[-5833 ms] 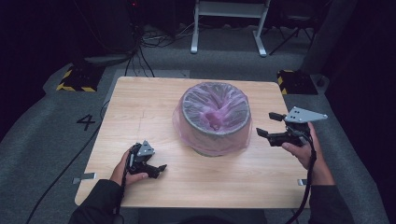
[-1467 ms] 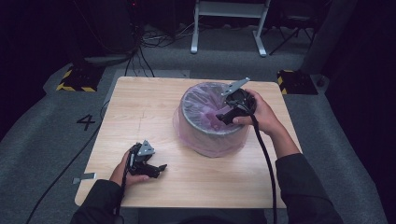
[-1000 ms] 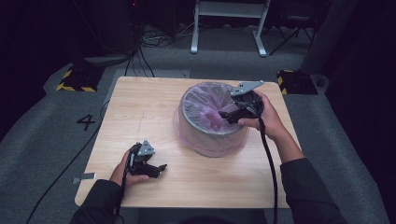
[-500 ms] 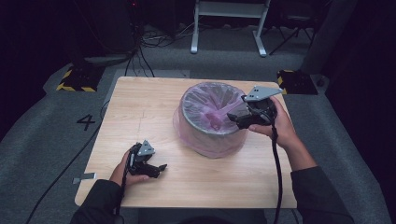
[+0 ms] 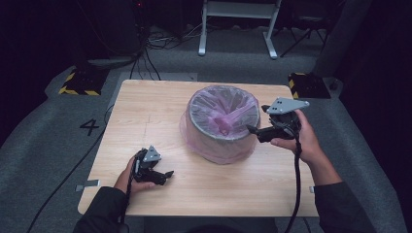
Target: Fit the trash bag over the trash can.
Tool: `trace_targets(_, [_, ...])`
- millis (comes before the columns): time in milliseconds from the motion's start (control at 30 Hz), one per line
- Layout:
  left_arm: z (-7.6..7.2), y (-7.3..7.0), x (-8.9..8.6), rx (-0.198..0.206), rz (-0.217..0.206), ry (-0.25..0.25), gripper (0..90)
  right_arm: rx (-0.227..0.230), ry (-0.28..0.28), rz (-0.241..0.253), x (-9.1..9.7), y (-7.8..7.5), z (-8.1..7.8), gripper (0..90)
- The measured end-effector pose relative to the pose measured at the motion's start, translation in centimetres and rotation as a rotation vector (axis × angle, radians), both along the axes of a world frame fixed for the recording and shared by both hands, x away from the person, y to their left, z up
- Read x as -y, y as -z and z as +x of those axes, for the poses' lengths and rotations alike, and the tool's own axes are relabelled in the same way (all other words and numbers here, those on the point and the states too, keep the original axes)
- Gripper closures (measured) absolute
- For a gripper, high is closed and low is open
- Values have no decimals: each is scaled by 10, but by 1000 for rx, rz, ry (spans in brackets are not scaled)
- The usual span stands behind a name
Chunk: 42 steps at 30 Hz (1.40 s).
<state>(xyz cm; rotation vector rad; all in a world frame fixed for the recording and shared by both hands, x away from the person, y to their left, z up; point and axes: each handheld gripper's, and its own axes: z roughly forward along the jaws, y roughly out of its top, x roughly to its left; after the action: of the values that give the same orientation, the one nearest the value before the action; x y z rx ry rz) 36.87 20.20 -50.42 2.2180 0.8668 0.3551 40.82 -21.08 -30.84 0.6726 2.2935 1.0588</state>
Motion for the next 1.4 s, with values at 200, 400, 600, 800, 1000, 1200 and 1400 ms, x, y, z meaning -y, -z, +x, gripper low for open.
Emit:
trace_targets(200, [0,0,0,0,0,0,125,7,4,-4,9,7,-10,178])
trace_targets(400, [0,0,0,0,0,0,125,8,-2,-31,14,18,-18,176])
trace_targets(600, [0,0,0,0,0,0,125,-12,9,-45,21,33,-21,175])
trace_targets(800, [0,0,0,0,0,-1,125,-32,31,-85,26,53,-21,174])
trace_targets(1000, [0,0,0,0,0,0,125,-55,46,-129,32,78,-23,175])
trace_targets(1200, [0,0,0,1,1,-2,125,-91,52,-167,39,102,-24,175])
trace_targets(1400, [0,0,0,-1,2,-1,125,-141,57,-213,48,134,-24,174])
